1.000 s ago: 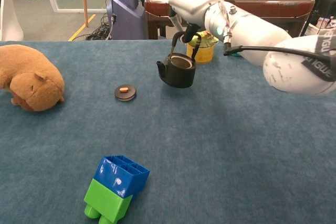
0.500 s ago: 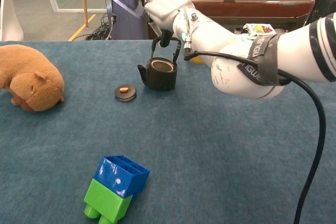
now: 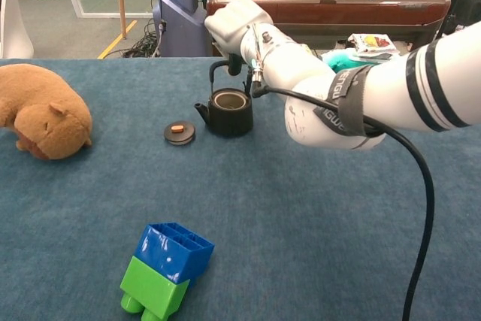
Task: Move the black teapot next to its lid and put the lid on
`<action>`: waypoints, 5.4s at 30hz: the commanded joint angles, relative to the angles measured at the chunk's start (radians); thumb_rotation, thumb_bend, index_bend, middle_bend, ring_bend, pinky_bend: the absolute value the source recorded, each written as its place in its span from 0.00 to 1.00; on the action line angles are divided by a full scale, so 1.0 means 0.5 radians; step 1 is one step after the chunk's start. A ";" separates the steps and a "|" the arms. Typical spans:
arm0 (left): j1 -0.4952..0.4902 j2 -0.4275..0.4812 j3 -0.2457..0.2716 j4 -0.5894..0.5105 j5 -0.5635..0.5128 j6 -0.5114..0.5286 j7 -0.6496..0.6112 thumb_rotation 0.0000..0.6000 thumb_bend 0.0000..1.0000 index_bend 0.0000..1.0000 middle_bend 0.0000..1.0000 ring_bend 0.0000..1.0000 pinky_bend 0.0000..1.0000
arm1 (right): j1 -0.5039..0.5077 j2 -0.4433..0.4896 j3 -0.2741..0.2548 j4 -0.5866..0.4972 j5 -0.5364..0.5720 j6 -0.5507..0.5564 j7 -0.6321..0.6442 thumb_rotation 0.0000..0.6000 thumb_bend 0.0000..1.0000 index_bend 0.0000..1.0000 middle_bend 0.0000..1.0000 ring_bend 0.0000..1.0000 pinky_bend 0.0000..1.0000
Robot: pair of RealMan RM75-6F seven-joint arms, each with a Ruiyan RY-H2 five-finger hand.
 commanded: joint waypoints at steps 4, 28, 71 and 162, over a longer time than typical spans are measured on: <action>-0.001 -0.003 0.000 0.005 0.004 -0.004 -0.002 1.00 0.21 0.00 0.01 0.06 0.03 | 0.024 -0.035 0.011 0.067 0.022 -0.027 -0.008 1.00 0.41 0.65 0.38 0.15 0.23; -0.044 0.067 -0.020 0.009 0.045 -0.039 -0.071 1.00 0.21 0.00 0.01 0.06 0.03 | -0.185 0.279 0.015 -0.484 -0.086 0.230 0.261 1.00 0.09 0.11 0.20 0.01 0.11; -1.329 0.015 -0.412 -0.435 -0.388 -1.442 0.647 1.00 0.21 0.22 0.66 0.73 0.89 | -1.807 1.926 -0.697 -2.478 -0.621 1.408 0.561 1.00 0.09 0.28 0.35 0.17 0.22; -2.591 -1.144 -0.269 0.768 -2.734 -1.794 1.822 1.00 0.24 0.31 0.87 0.92 1.00 | -2.111 1.941 -0.532 -2.321 -0.612 1.240 0.795 1.00 0.09 0.31 0.36 0.18 0.22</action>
